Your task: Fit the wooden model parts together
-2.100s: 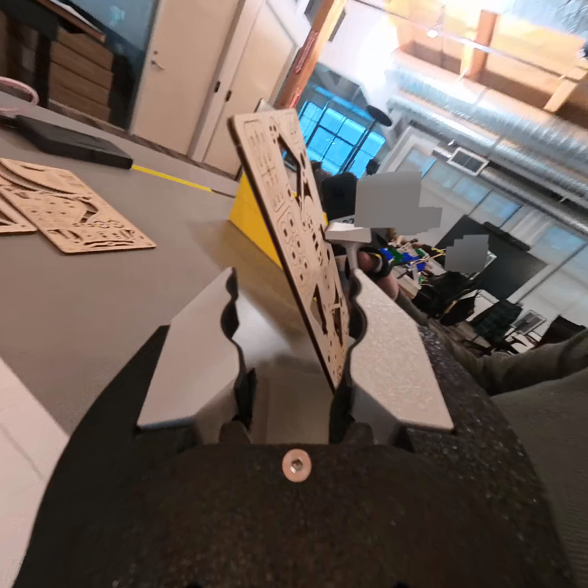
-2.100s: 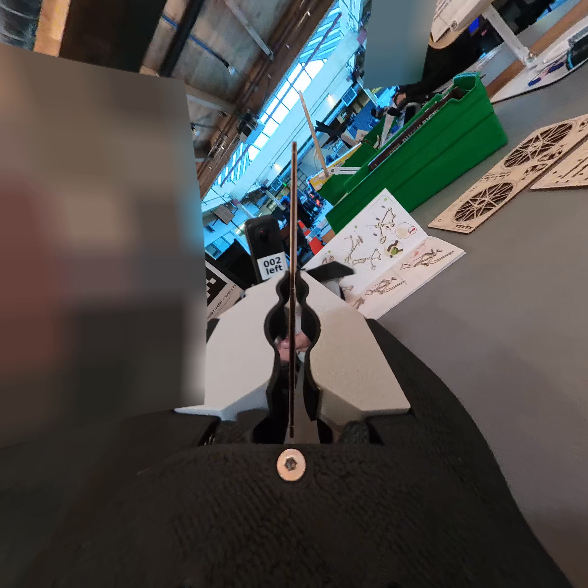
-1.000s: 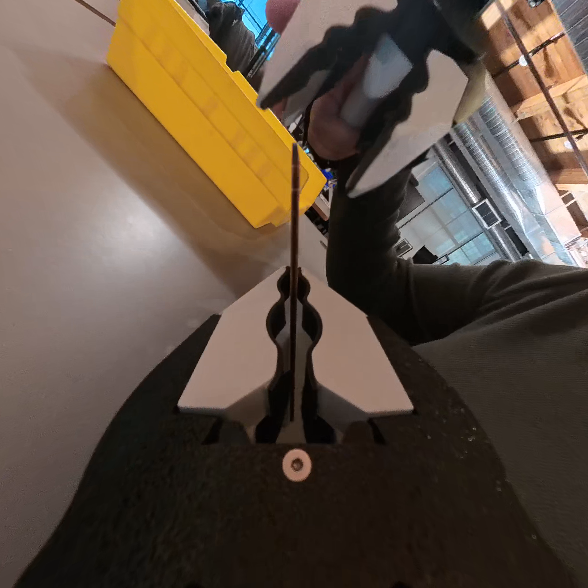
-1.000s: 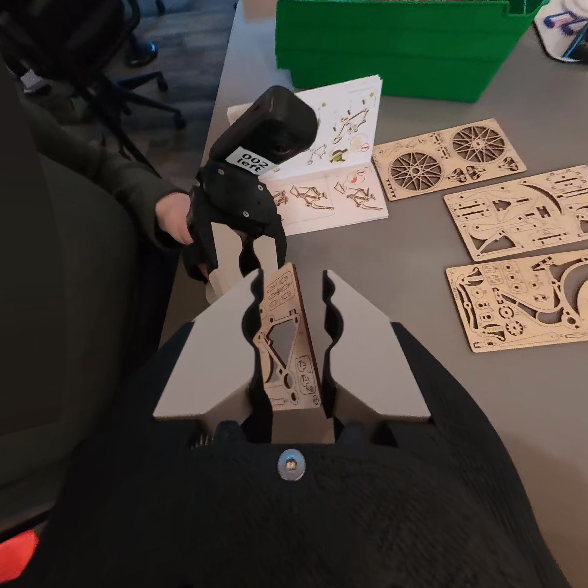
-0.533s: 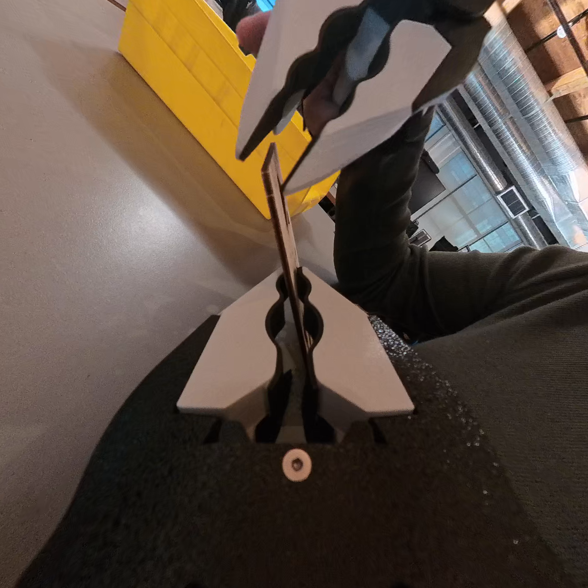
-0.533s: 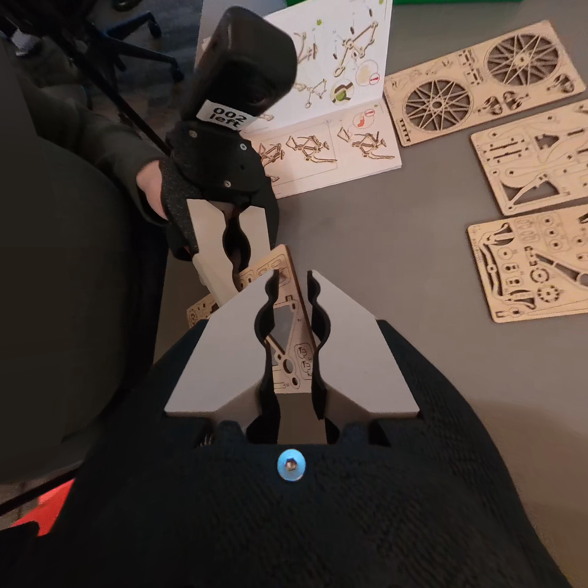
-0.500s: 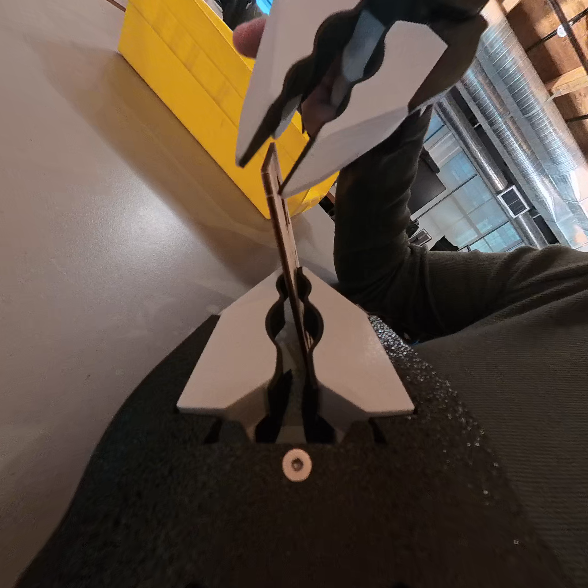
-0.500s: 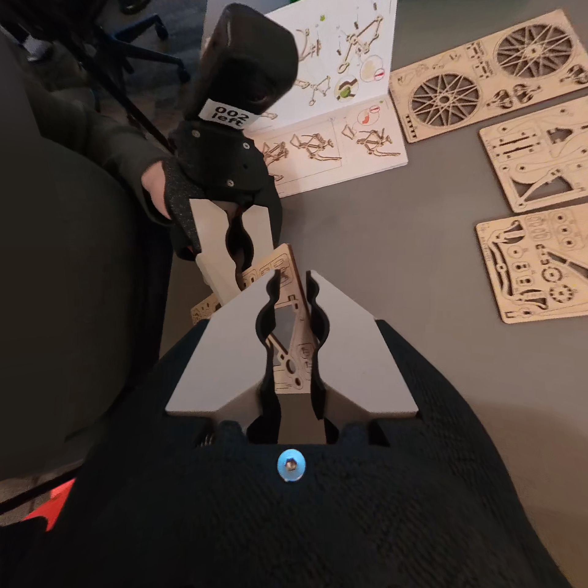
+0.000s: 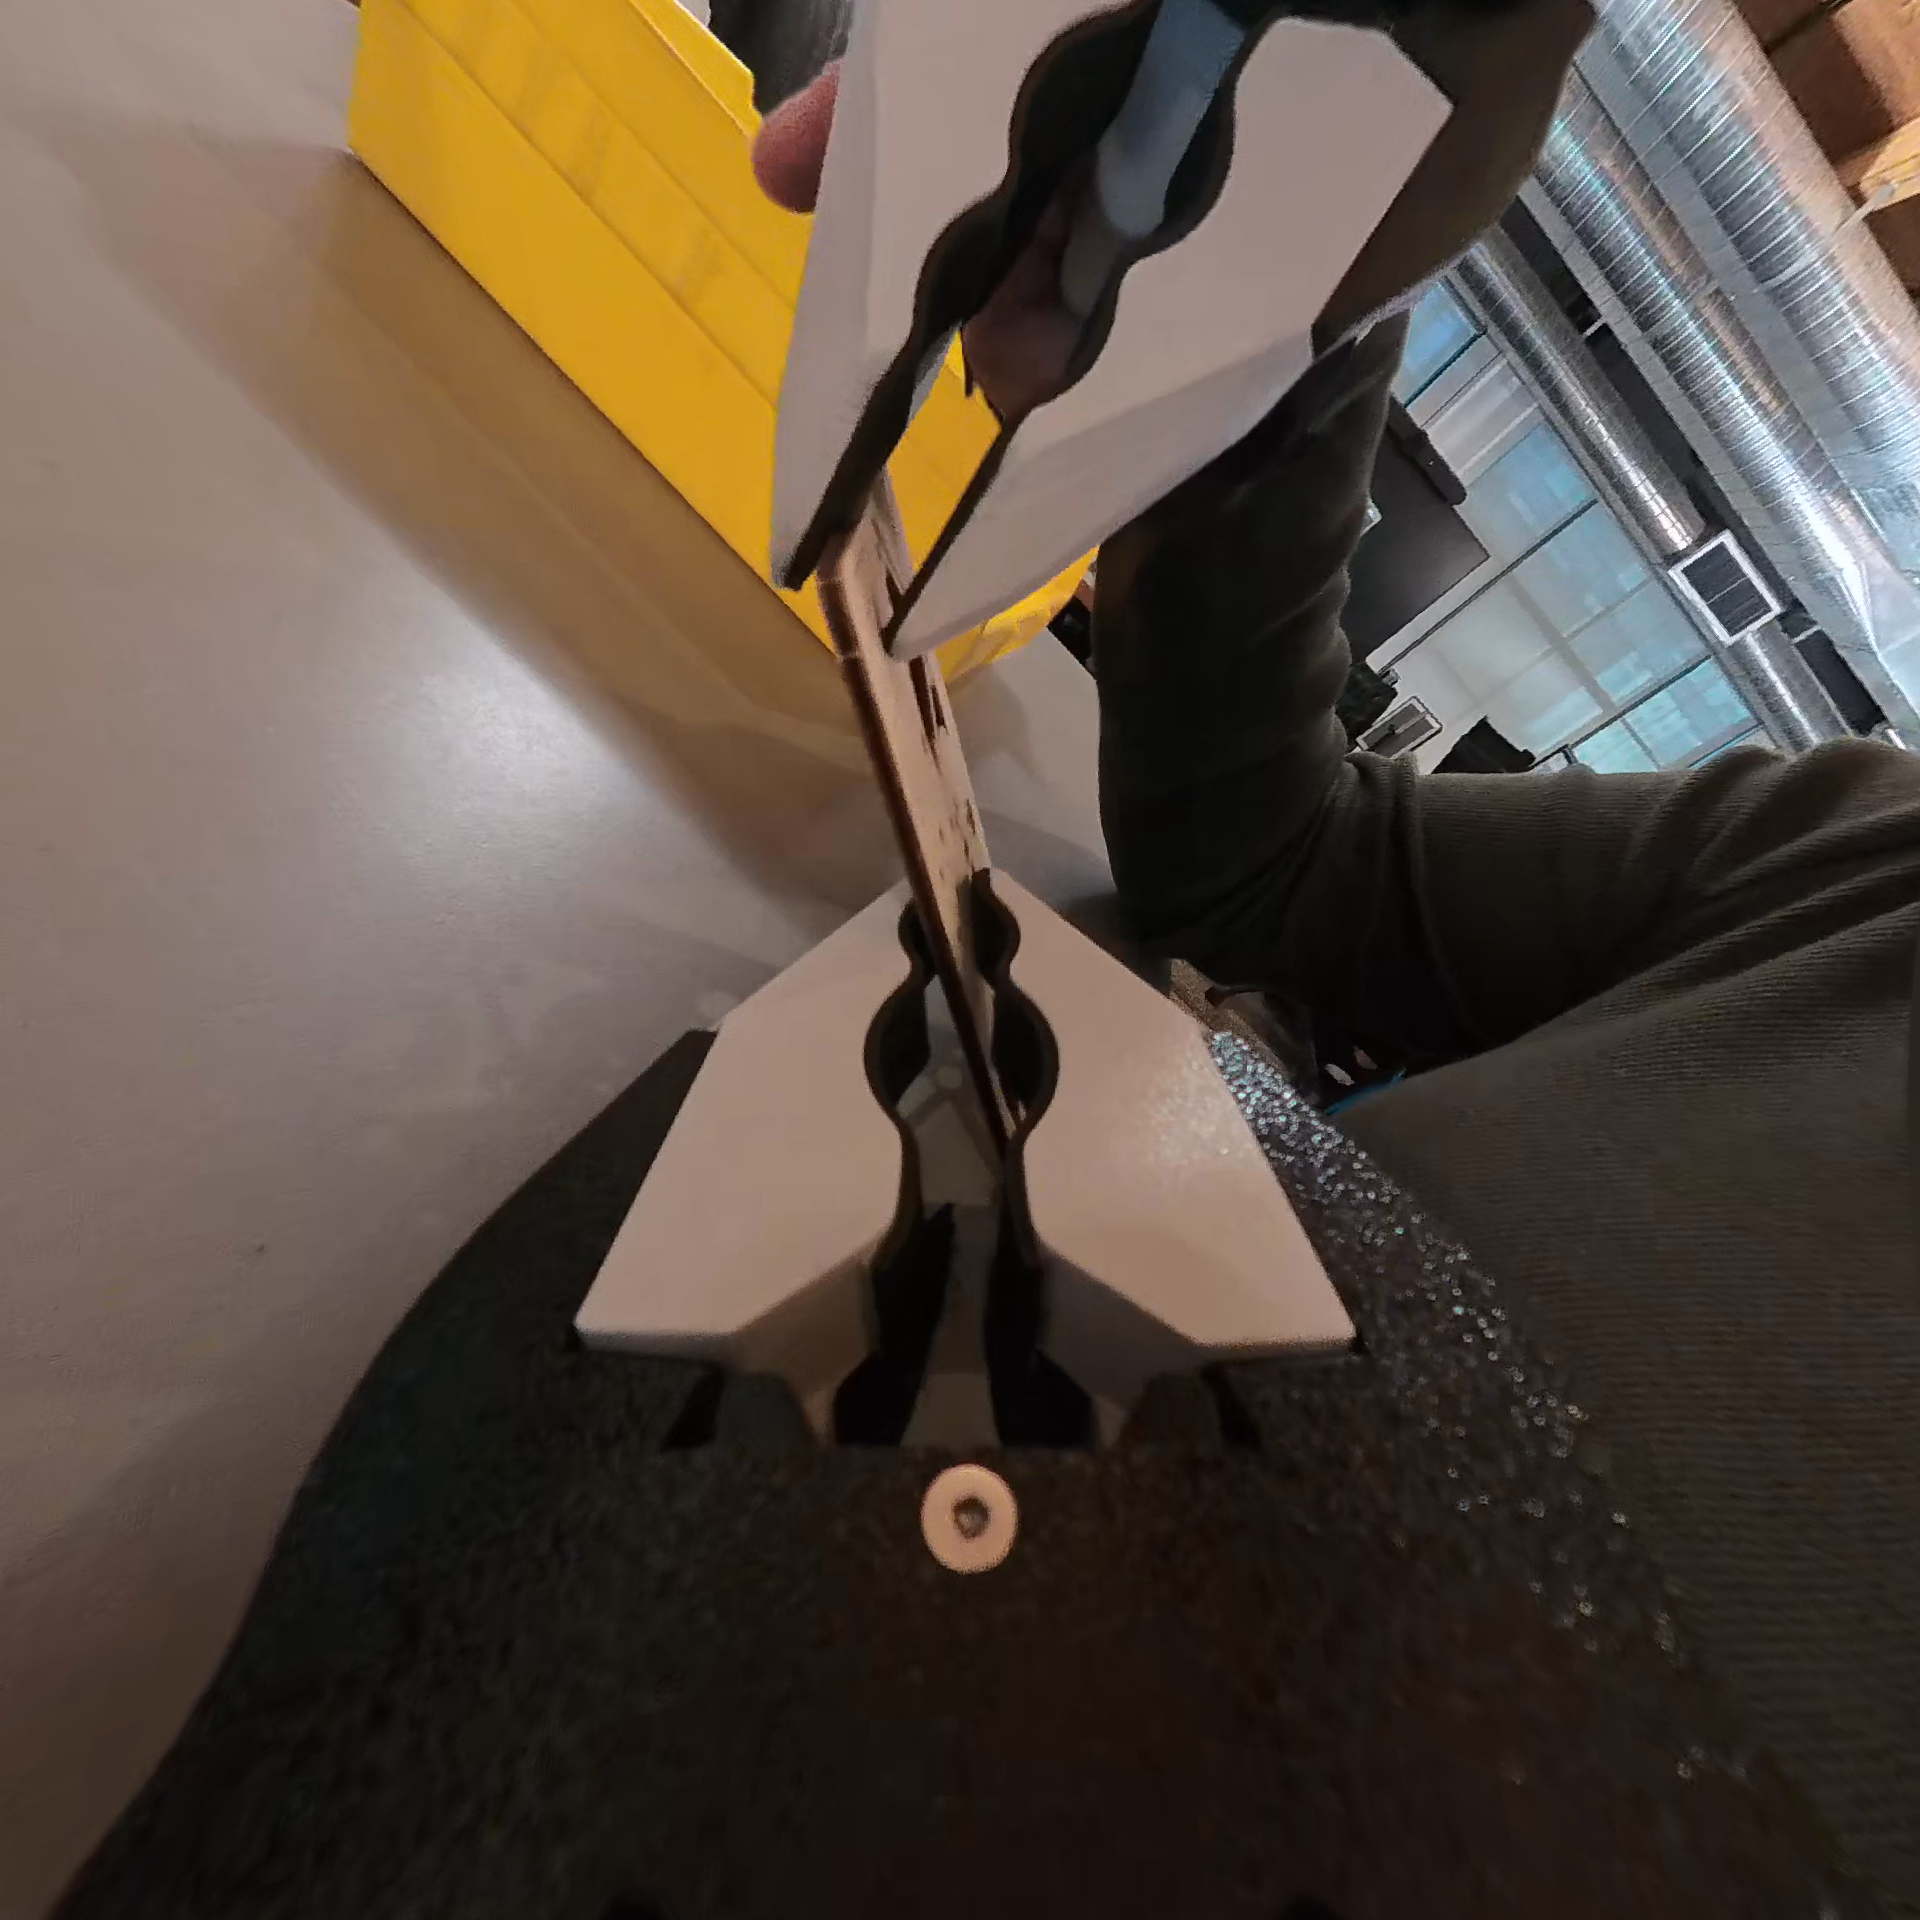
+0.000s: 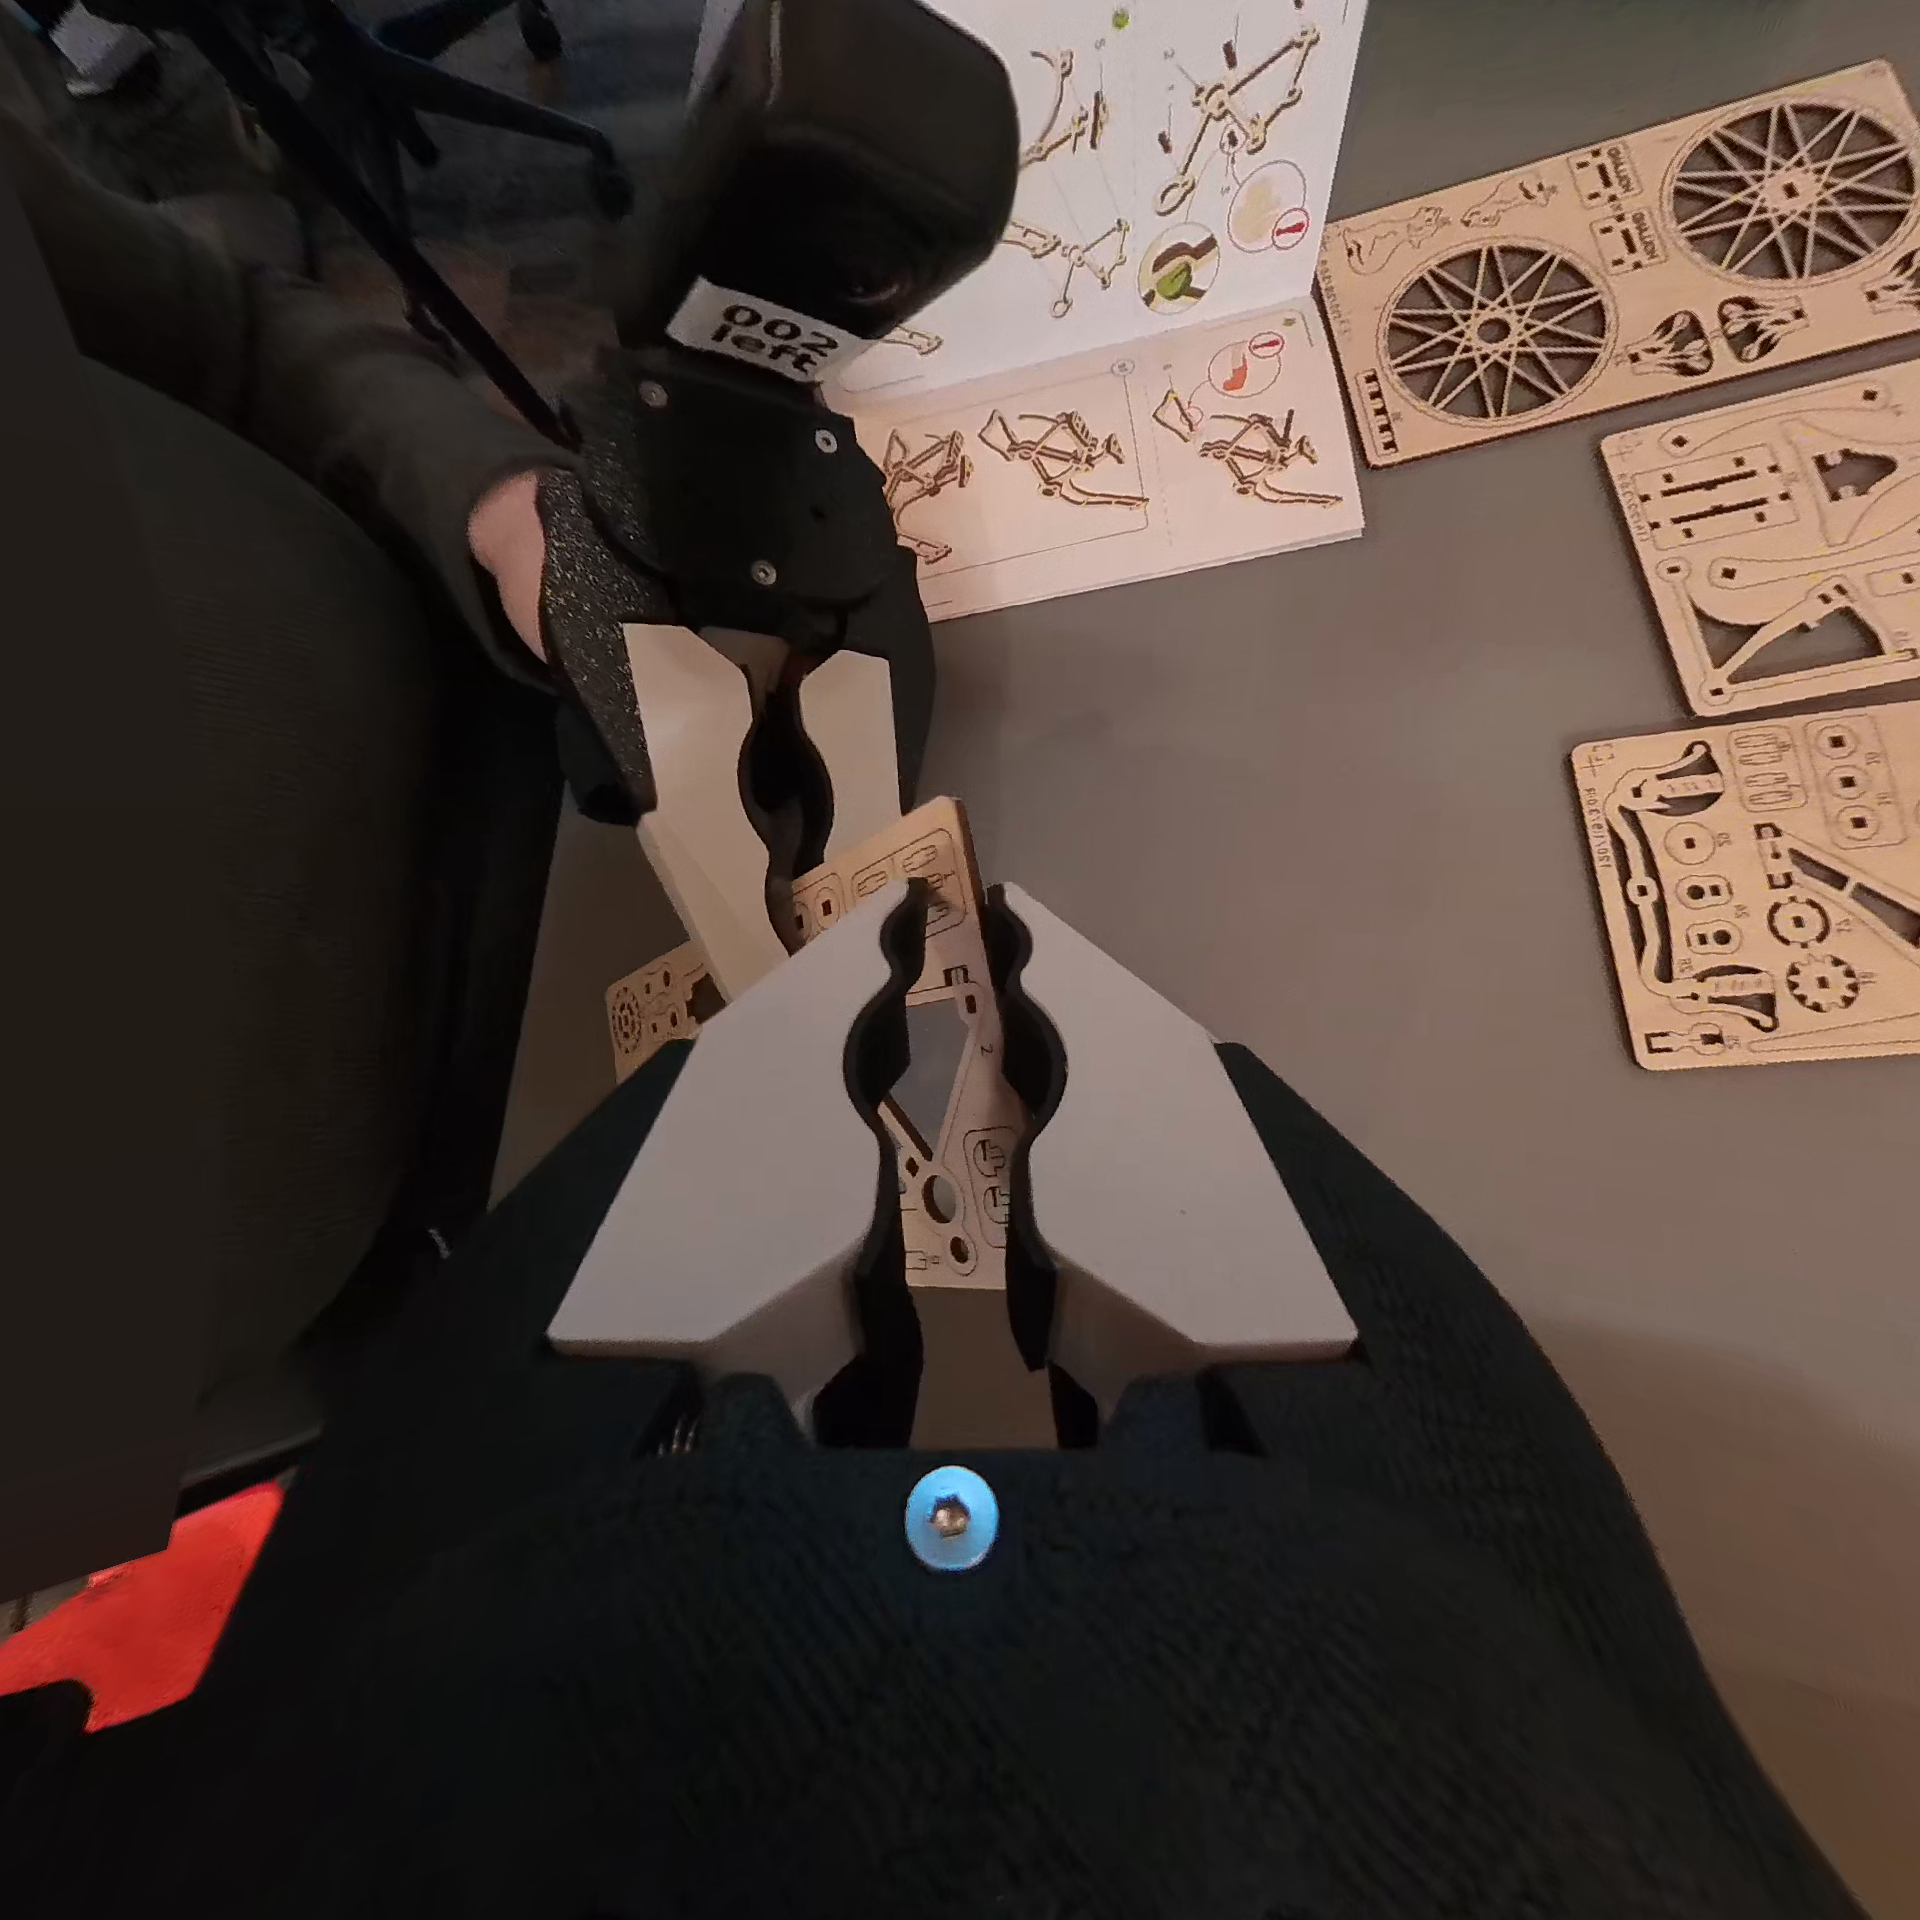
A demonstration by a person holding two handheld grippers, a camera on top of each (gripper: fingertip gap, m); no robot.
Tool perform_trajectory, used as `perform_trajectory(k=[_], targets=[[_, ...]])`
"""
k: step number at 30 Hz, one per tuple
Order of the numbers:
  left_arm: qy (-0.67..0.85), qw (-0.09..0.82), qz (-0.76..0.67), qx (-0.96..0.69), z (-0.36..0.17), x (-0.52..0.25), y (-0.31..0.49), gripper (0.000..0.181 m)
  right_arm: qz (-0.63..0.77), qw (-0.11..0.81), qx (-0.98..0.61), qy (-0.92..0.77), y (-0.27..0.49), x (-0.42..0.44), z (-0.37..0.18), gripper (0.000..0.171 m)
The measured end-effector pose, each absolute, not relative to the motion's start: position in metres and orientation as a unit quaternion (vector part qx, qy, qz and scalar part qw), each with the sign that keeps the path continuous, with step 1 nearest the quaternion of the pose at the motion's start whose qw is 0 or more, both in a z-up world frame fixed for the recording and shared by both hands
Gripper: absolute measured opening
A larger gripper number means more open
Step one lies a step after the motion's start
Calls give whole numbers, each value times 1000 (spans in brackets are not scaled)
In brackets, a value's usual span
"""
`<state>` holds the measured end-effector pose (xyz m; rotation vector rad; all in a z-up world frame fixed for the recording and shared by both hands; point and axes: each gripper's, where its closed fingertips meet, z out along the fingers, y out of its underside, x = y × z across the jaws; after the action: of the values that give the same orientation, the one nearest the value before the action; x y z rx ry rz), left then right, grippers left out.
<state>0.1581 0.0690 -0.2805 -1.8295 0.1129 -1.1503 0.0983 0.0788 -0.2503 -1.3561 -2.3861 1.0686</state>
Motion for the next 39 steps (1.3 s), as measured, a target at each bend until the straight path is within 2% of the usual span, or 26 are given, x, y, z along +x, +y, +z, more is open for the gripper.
perform_trajectory(k=[16,22,25,39], targets=[[48,482,-460,-744,-278,157,69,4,290,178,-417,-843,77,97,-247,10],[28,536,-466,-703,-260,143,69,8,344,150,-397,-837,69,99,-241,8],[35,537,-475,-696,-257,145,66,2,362,140,-389,-836,65,102,-237,8],[92,546,-421,-718,-260,153,61,3,373,100,-379,-841,56,111,-242,13]])
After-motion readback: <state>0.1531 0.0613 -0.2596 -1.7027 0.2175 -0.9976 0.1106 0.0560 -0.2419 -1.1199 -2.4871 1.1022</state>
